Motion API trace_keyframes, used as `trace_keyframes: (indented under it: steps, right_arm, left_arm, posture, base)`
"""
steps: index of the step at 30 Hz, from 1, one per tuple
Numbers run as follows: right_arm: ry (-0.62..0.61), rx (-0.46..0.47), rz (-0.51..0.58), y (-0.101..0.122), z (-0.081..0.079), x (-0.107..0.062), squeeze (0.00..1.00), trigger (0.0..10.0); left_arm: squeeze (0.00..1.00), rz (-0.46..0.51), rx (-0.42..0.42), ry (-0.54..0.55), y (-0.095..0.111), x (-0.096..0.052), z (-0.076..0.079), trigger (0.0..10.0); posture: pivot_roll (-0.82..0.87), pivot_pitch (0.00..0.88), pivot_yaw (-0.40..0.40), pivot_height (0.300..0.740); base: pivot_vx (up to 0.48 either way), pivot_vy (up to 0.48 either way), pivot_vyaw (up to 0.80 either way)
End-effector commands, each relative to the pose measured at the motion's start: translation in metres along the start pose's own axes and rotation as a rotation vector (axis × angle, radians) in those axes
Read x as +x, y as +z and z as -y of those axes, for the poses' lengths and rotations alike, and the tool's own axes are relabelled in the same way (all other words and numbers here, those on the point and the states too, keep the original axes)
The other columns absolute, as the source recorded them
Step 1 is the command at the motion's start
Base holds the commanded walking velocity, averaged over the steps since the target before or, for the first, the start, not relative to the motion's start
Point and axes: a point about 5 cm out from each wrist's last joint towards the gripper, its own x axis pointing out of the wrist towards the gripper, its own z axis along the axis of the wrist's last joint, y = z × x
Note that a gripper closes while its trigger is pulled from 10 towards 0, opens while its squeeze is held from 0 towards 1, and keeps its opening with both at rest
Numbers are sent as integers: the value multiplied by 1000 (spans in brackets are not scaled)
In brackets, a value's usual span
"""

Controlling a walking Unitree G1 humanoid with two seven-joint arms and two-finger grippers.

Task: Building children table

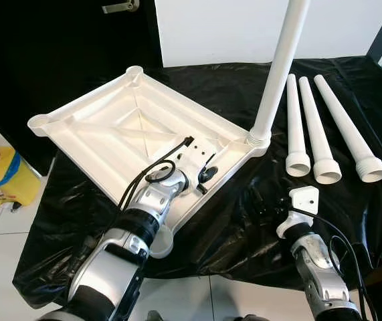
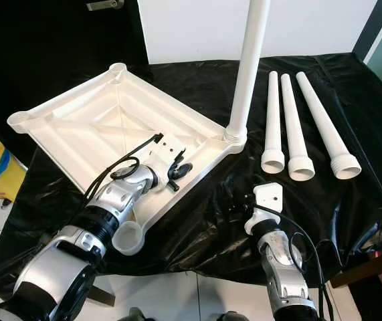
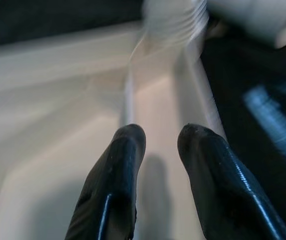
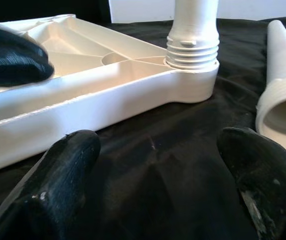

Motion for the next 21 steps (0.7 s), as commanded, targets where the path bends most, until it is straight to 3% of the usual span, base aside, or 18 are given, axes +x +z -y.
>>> trace_keyframes:
  steps: [1, 5, 8, 9, 10, 13, 19, 20, 21]
  right_arm:
    - [-6, 7, -25, -5, -3, -2, 0, 10000]
    - [-9, 5, -30, -6, -4, -2, 0, 10000]
    - [-21, 1, -47, -9, -6, 0, 0, 10000]
    - [-21, 1, -47, -9, -6, 0, 0, 10000]
    - [-34, -2, -61, -10, -6, 3, 0, 10000]
    - [-36, -2, -64, -10, -7, 4, 0, 10000]
    - [-17, -34, -119, -14, -12, 13, 0, 10000]
    - [11, -54, -126, -13, -18, 20, 0, 10000]
    - [23, -61, -123, -12, -19, 22, 0, 10000]
  left_arm:
    - [0, 68, 47, -60, 3, -7, 4, 10000]
    - [0, 130, 69, -26, 6, -17, 3, 10000]
    - [0, 174, 53, 56, 3, -33, -10, 10000]
    - [0, 174, 53, 56, 3, -33, -10, 10000]
    - [0, 159, 75, 116, -4, -47, -23, 10000]
    - [0, 154, 84, 132, -6, -52, -26, 10000]
    - [0, 102, 155, 175, -19, -78, -41, 10000]
    - [0, 69, 186, 187, -28, -99, -47, 10000]
    - [0, 59, 197, 188, -31, -105, -47, 10000]
  posture:
    - [-97, 56, 35, 740]
    - [-92, 56, 30, 740]
    - [-80, 56, 21, 740]
    - [-80, 56, 21, 740]
    - [-69, 54, 13, 740]
    - [-69, 54, 13, 740]
    - [-47, 51, -5, 740]
    - [-37, 45, -15, 740]
    - [-37, 44, -15, 740]
  base:
    - [0, 0, 0]
    - [0, 0, 0]
    - [0, 0, 0]
    - [0, 0, 0]
    - [0, 0, 0]
    - [0, 0, 0]
    - [0, 0, 0]
    - [0, 0, 0]
    - [0, 0, 0]
